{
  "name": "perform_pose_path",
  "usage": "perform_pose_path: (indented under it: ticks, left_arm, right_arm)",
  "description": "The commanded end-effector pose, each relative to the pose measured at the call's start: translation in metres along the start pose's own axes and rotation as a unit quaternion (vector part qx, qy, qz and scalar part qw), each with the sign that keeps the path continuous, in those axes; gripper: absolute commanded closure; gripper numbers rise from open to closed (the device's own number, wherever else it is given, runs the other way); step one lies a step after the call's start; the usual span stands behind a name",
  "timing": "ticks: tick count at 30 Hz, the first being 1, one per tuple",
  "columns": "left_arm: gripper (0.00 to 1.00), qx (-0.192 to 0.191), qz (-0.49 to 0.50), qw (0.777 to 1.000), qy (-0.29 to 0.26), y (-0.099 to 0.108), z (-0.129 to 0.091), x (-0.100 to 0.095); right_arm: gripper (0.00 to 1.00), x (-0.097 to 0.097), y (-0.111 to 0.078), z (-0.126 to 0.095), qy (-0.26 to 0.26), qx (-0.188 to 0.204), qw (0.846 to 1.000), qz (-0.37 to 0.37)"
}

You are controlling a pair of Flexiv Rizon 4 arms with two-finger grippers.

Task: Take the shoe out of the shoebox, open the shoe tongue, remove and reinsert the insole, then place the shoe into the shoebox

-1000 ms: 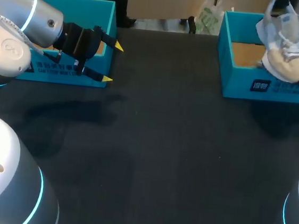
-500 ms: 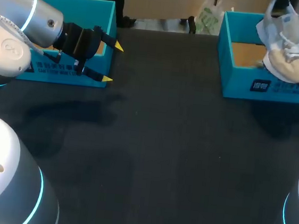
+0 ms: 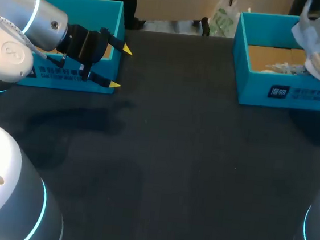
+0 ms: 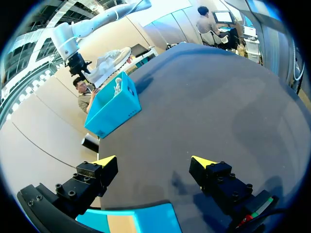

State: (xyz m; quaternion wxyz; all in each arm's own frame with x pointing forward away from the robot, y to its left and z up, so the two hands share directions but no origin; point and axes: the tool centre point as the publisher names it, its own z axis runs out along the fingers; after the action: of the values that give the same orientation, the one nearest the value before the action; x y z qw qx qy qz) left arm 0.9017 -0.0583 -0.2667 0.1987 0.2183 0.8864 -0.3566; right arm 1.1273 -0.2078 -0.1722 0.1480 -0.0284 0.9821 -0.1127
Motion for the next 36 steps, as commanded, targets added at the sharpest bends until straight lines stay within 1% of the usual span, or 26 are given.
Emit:
perform_pose_path:
  ticks: [1,3,7,11,12,16,19,20,21,23,24,25,27,28,29,32,35,36]
  left_arm:
    - [0.0,-0.001,0.0,1.0,0.0,-0.001,-0.001,0.001]
    - [0.0,-0.001,0.0,1.0,0.0,-0.001,-0.001,0.001]
    - [0.0,-0.001,0.0,1.0,0.0,-0.001,-0.001,0.001]
    - [0.0,-0.001,0.0,1.0,0.0,-0.001,-0.001,0.001]
    - [0.0,-0.001,0.0,1.0,0.0,-0.001,-0.001,0.001]
    - [0.0,-0.001,0.0,1.0,0.0,-0.001,-0.001,0.001]
    - [0.0,-0.001,0.0,1.0,0.0,-0.001,-0.001,0.001]
    - [0.0,-0.001,0.0,1.0,0.0,-0.001,-0.001,0.001]
    - [0.0,-0.001,0.0,1.0,0.0,-0.001,-0.001,0.001]
    - [0.0,-0.001,0.0,1.0,0.0,-0.001,-0.001,0.001]
    - [0.0,-0.001,0.0,1.0,0.0,-0.001,-0.001,0.001]
    - [0.0,-0.001,0.0,1.0,0.0,-0.001,-0.001,0.001]
    - [0.0,-0.001,0.0,1.0,0.0,-0.001,-0.001,0.001]
    - [0.0,-0.001,0.0,1.0,0.0,-0.001,-0.001,0.001]
    - [0.0,-0.001,0.0,1.0,0.0,-0.001,-0.001,0.001]
    - [0.0,-0.001,0.0,1.0,0.0,-0.001,-0.001,0.001]
    - [0.0,-0.001,0.0,1.0,0.0,-0.001,-0.001,0.001]
    - [0.0,-0.001,0.0,1.0,0.0,-0.001,-0.001,0.001]
  right_arm:
    - [1.0,-0.021,-0.021,0.012,0.016,-0.001,1.0,-0.008]
    - [1.0,-0.027,-0.031,0.017,0.018,-0.002,1.0,-0.005]
    - [1.0,-0.038,-0.053,0.03,0.03,0.012,0.999,-0.003]
    - [1.0,-0.047,-0.071,0.042,0.038,0.012,0.999,0.005]
    - [1.0,-0.049,-0.076,0.045,0.041,0.016,0.999,0.009]
    - [1.0,-0.057,-0.09,0.054,0.041,0.016,0.999,0.02]
    - [1.0,-0.06,-0.1,0.059,0.041,0.019,0.998,0.041]
    - [1.0,-0.06,-0.104,0.062,0.044,0.022,0.997,0.056]
    - [1.0,-0.059,-0.107,0.063,0.046,0.017,0.996,0.074]
    - [1.0,-0.059,-0.113,0.064,0.054,0.014,0.99,0.127]
    - [1.0,-0.059,-0.113,0.063,0.049,0.011,0.989,0.141]
    - [1.0,-0.059,-0.112,0.062,0.051,0.021,0.985,0.161]
    - [1.0,-0.058,-0.112,0.061,0.044,0.028,0.98,0.19]
    - [1.0,-0.057,-0.113,0.06,0.05,0.036,0.975,0.214]
    - [1.0,-0.056,-0.114,0.06,0.051,0.033,0.971,0.231]
    - [1.0,-0.052,-0.117,0.056,0.052,0.043,0.953,0.296]
    - [1.0,-0.046,-0.119,0.052,0.048,0.047,0.927,0.368]
    - [1.0,-0.043,-0.119,0.052,0.049,0.054,0.919,0.388]
